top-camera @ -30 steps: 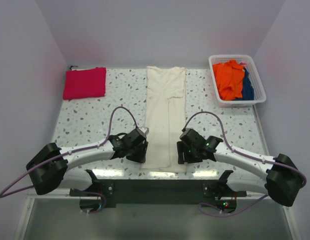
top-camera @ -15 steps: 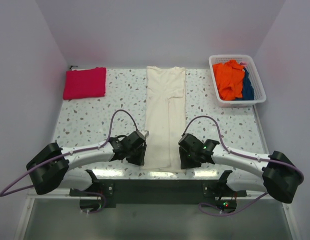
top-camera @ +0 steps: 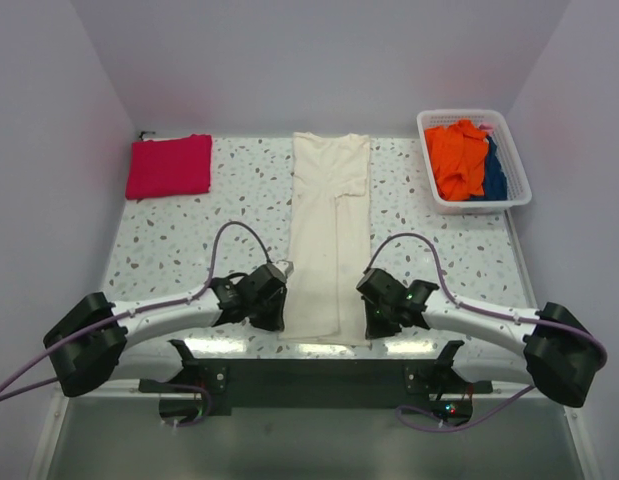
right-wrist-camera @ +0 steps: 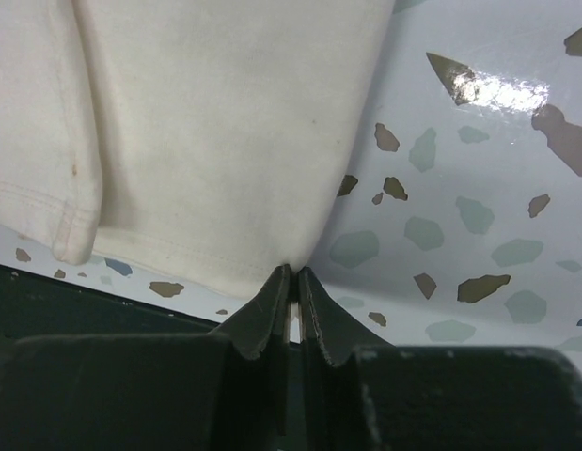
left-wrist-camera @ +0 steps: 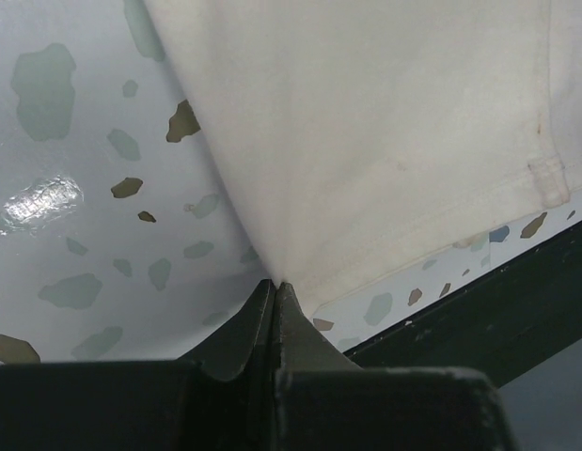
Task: Fold and stack the t-shirts
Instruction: Fold the tshirt
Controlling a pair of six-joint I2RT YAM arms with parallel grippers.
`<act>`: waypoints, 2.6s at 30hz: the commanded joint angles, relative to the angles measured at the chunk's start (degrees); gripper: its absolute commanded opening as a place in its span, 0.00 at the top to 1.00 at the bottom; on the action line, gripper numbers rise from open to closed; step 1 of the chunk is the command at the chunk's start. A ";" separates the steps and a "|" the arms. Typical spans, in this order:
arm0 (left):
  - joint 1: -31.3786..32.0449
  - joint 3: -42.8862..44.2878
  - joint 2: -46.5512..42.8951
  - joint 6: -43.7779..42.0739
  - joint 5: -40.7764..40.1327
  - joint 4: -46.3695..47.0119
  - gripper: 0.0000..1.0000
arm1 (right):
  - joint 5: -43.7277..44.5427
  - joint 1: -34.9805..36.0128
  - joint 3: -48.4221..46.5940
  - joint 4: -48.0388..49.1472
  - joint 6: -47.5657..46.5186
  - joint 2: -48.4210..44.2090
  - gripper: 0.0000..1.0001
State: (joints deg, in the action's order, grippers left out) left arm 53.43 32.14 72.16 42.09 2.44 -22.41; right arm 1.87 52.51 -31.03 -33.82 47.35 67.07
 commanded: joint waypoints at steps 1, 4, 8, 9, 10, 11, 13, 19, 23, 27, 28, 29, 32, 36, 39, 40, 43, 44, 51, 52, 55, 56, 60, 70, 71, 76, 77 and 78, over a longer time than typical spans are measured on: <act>0.36 -1.11 -3.07 1.68 0.64 0.53 1.00 | 0.24 0.31 0.88 -1.85 1.34 -1.76 0.92; 0.36 -1.73 -5.18 2.21 0.55 0.00 1.00 | 0.85 0.31 1.40 -3.26 2.04 -3.52 0.93; 0.27 -2.69 -6.68 2.39 0.11 -1.58 1.00 | 1.91 0.31 1.67 -5.63 2.83 -5.28 0.94; 0.27 -2.96 -6.94 2.56 0.02 -1.75 1.00 | 2.08 0.31 1.76 -6.07 2.92 -5.63 0.94; 0.27 -3.74 -7.29 2.65 0.20 -1.84 1.00 | 2.26 0.31 1.93 -6.43 3.01 -6.50 0.94; 0.27 -4.27 -7.99 3.17 0.29 -1.76 1.00 | 2.44 0.22 1.93 -6.78 3.18 -6.95 0.94; 0.27 -5.76 -8.53 3.53 1.34 -0.88 1.00 | 2.35 0.31 2.63 -7.05 3.45 -7.56 0.94; 0.27 -8.32 -8.35 4.58 2.92 1.58 1.00 | 1.21 0.31 4.57 -5.12 4.24 -8.01 0.94; 0.27 -7.89 -8.61 4.23 4.33 2.82 0.98 | 0.50 0.31 4.05 -4.49 3.71 -8.36 0.77; 0.27 -5.95 -10.02 3.62 3.63 0.10 0.73 | 0.50 0.31 2.29 -7.21 3.18 -10.72 0.52; 0.27 -5.69 -10.46 3.70 3.28 -0.69 0.66 | 0.59 0.31 2.11 -7.92 3.45 -11.34 0.51; 0.27 -5.51 -10.98 3.79 2.75 -2.27 0.64 | 0.16 0.31 2.20 -8.71 3.62 -11.87 0.50; 0.27 -5.33 -11.17 4.58 2.66 -3.25 0.61 | -1.77 0.31 3.16 -7.41 4.94 -12.84 0.50; 0.27 -6.56 -10.20 5.29 4.33 -0.88 0.61 | -5.64 0.31 5.62 -2.84 6.70 -11.96 0.50; 0.27 -7.26 -9.58 5.73 4.94 0.53 0.62 | -7.22 0.31 6.76 -0.46 7.66 -11.00 0.51; 0.27 -7.44 -9.58 5.90 5.12 0.88 0.62 | -7.49 0.22 7.03 -0.19 8.01 -10.91 0.51; 0.27 -7.53 -9.23 5.99 5.39 1.58 0.62 | -8.46 0.31 7.91 0.95 8.46 -10.29 0.52; 0.27 -7.79 -9.23 5.99 5.65 1.76 0.62 | -8.72 0.31 8.08 1.39 8.46 -9.94 0.53; 0.27 -10.25 -8.88 7.22 7.84 5.36 0.59 | -10.31 0.22 9.05 3.94 9.60 -8.10 0.57; 0.27 -10.60 -8.88 7.48 8.11 5.80 0.59 | -10.31 0.31 9.23 4.29 10.04 -8.09 0.58; 0.27 -11.31 -8.70 7.92 8.64 7.38 0.61 | -10.31 0.31 9.32 4.47 10.39 -7.57 0.61; 0.27 -11.40 -8.62 7.92 8.81 7.65 0.62 | -10.22 0.31 9.06 4.38 10.39 -7.57 0.64; 0.27 -10.35 -8.88 7.84 8.99 8.18 0.84 | -8.56 0.31 7.04 3.33 9.96 -7.48 0.77; -4.46 -0.42 -4.67 2.40 7.84 7.30 1.00 | 5.06 0.31 -9.57 -5.46 1.79 -5.82 0.99; -5.34 0.98 -4.05 1.87 8.63 7.65 1.00 | 5.86 0.31 -11.75 -5.20 1.08 -3.89 0.99; -10.62 8.35 1.74 -2.43 9.17 8.26 1.00 | 9.91 -2.31 -17.48 -1.62 -3.57 3.49 0.99; -11.24 9.51 2.80 -2.97 8.82 8.44 1.00 | 9.91 -3.28 -19.06 -0.55 -4.37 4.81 0.99; -11.76 10.56 4.03 -3.93 8.73 9.22 1.00 | 9.91 -4.34 -19.94 0.50 -5.85 7.87 1.00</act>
State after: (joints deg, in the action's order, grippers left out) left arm 43.42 37.89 73.82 42.52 11.14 -15.79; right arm 7.40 50.59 -47.33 -36.10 46.35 70.63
